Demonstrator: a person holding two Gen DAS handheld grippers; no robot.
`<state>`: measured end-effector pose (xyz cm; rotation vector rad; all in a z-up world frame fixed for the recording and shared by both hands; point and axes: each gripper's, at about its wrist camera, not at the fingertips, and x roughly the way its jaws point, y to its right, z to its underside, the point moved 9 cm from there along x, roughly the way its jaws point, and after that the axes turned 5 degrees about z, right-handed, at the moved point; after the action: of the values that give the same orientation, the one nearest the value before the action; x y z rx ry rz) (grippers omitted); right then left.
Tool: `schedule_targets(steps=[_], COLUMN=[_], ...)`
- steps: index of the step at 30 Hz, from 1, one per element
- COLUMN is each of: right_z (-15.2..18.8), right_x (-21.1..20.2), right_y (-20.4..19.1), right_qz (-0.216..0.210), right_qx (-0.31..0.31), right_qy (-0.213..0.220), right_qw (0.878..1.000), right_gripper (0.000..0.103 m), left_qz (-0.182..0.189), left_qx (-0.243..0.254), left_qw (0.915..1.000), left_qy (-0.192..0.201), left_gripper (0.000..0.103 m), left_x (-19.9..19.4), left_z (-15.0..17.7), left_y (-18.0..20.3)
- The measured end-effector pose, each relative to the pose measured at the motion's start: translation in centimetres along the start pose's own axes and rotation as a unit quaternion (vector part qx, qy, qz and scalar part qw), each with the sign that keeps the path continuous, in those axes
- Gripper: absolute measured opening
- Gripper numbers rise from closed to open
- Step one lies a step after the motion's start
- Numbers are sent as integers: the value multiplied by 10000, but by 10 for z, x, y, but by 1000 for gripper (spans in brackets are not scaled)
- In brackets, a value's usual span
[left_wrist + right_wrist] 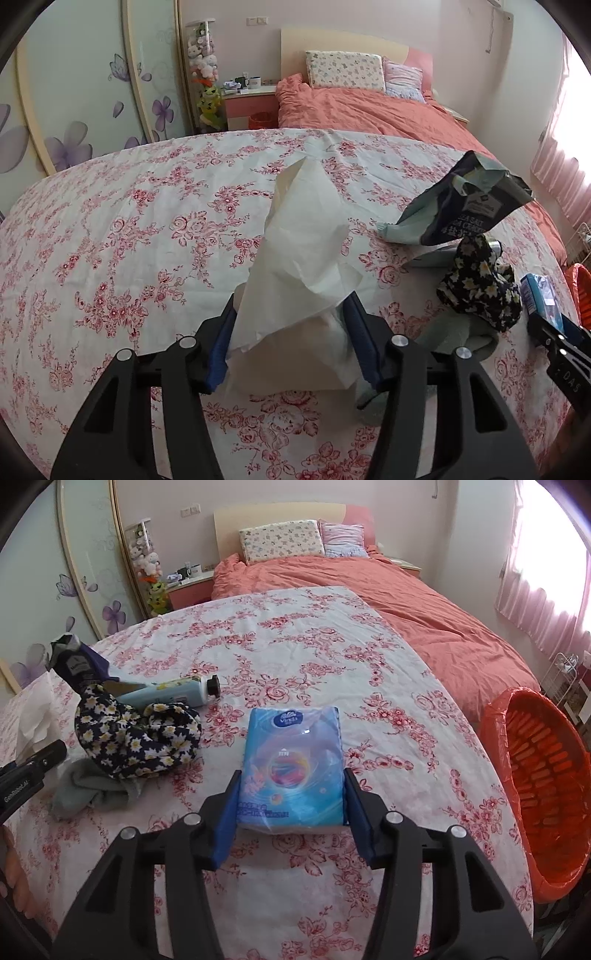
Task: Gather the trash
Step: 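Lift the white tissue with the left tool and the blue pack with the right tool, then carry the tissue and blue pack over the orange basket and open both tools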
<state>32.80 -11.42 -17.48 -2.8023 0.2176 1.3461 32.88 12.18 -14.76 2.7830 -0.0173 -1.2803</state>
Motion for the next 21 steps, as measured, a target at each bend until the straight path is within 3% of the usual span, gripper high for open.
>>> schedule_targets(steps=[21], right_z=[-14], right_x=[-67], right_y=[8], right_qz=[-258], right_qx=[-7], right_qy=[601], right_qw=[9979], right_gripper=[51], left_qz=[52], left_qx=[214], left_qw=[9990], left_qy=[383], left_gripper=[55], left_x=[-51], left_z=[-17], left_y=[17])
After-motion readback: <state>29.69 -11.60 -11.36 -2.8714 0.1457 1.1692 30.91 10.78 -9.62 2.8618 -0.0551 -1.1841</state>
